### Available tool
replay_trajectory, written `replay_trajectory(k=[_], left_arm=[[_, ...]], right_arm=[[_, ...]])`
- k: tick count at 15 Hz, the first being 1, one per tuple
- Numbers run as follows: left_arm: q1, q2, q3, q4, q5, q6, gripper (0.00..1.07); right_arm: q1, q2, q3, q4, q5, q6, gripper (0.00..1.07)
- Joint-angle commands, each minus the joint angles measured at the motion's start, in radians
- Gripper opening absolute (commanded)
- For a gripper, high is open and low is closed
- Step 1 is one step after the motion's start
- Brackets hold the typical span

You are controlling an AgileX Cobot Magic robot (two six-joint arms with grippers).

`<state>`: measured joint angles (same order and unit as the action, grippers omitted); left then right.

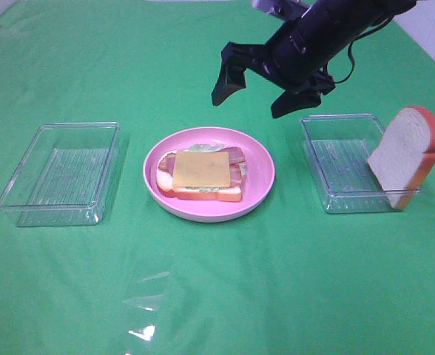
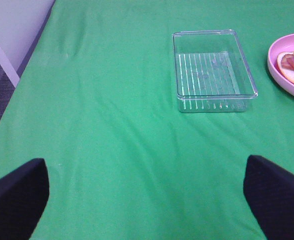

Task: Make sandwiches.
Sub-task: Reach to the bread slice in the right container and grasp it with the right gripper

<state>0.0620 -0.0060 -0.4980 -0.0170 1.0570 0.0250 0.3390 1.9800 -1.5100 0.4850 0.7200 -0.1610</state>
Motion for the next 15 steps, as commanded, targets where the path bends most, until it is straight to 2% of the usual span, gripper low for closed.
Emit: replay_trajectory(k=[1, 3, 4, 7, 12, 15], left_arm=[[-0.008, -0.015, 0.003, 0.000, -0.007, -0.006, 1.00], [-0.008, -0.015, 0.003, 0.000, -0.007, -0.006, 1.00], [-0.008, -0.015, 0.003, 0.000, -0.007, -0.006, 1.00], [-0.008, -0.015, 0.003, 0.000, -0.007, -0.006, 1.00], [-0.008, -0.015, 0.003, 0.000, -0.007, -0.006, 1.00], [-0.008, -0.015, 0.003, 0.000, -0.007, -0.006, 1.00]], right_arm=[[-0.005, -0.086, -0.009, -0.117, 0.055, 0.061, 0.99], [-0.005, -0.138, -0.044, -0.265, 0.183, 0.141, 0.99], [-0.005, -0.144, -0.109, -0.404, 0.319, 0.205, 0.99], [-0.005, -0.152, -0.191, -0.562, 0.435, 0.287, 0.99], [-0.007, -0.153, -0.217, -0.610, 0.489, 0.320, 0.99], [-0.064, -0.153, -0.217, -0.599, 0.504, 0.328, 0.98]])
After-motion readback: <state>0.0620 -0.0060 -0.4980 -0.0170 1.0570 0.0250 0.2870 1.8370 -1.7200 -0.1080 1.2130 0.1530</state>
